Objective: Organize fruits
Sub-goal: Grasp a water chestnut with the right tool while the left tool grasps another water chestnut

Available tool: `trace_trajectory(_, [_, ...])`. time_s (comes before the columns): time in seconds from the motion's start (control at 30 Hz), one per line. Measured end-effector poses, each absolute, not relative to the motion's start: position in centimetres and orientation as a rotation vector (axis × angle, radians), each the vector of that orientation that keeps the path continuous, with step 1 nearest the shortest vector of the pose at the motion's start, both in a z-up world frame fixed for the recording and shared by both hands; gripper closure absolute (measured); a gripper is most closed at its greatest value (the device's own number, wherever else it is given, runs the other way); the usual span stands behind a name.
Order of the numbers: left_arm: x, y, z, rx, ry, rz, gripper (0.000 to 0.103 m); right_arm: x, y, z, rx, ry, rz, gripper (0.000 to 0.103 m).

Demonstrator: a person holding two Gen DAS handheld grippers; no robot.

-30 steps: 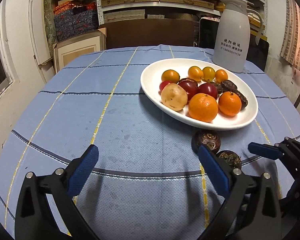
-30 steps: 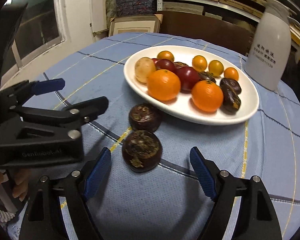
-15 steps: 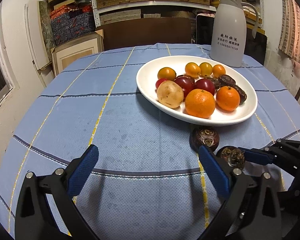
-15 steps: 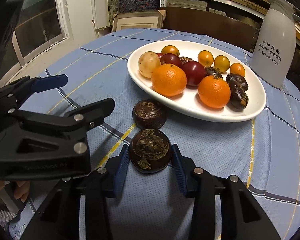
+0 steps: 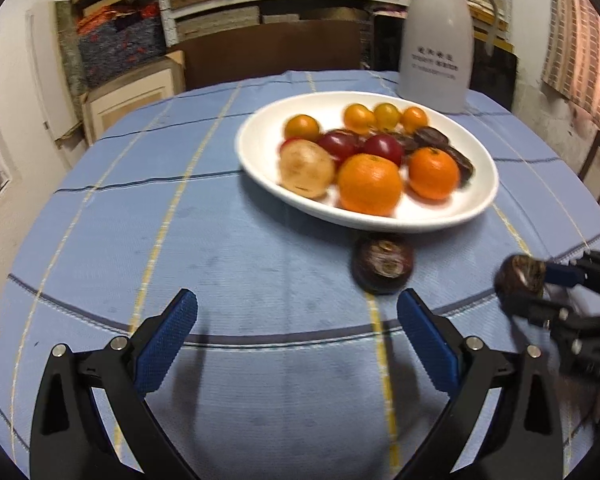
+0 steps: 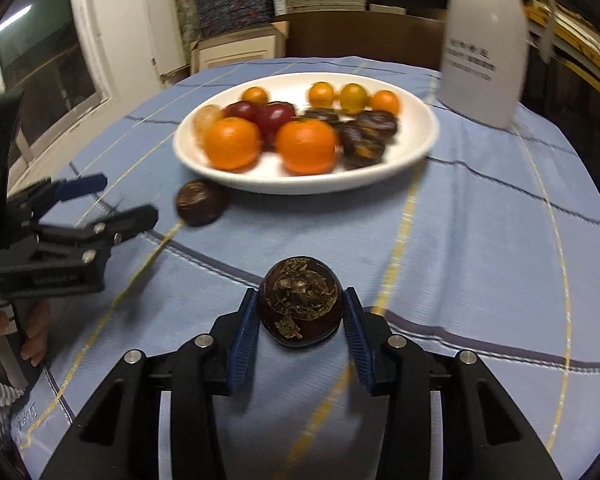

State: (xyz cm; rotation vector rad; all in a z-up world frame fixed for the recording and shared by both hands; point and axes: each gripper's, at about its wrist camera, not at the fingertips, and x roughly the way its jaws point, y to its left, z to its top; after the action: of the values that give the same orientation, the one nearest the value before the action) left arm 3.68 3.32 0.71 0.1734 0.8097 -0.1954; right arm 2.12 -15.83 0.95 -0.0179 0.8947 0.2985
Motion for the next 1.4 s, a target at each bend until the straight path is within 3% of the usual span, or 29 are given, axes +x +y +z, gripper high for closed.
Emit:
trace_trajectory(0.67, [6.8, -1.5, -0.4, 0.224, 0.865, -0.268, 0.006, 2.0, -15.5, 0.7, -0.04, 0.892, 0.292, 0.058])
trace_trajectory(0.8, [7.5, -1.4, -0.7, 0.202, 0.896, -0.28, 0.03, 2.1, -15.4, 0.7, -0.042, 0.892, 0.291, 0.057])
trace_trajectory(0.97, [7.8, -1.0, -0.7, 0.172, 0.897, -0.294, 0.037, 2.1, -15.4, 0.7, -0.042, 0.892, 0.29, 0.057])
trace_trajectory(1.2, [7.1, -1.1, -0.5, 0.17, 0.881, -0.342, 0.063, 2.1, -15.5, 0.7, -0.025, 0.892, 0.298, 0.057])
trace_trajectory(1.4, [5.9, -0.2, -0.5, 0.127, 0.886, -0.338, 0.064, 2.0, -15.7, 0.7, -0.013, 0.889, 0.296, 0.059])
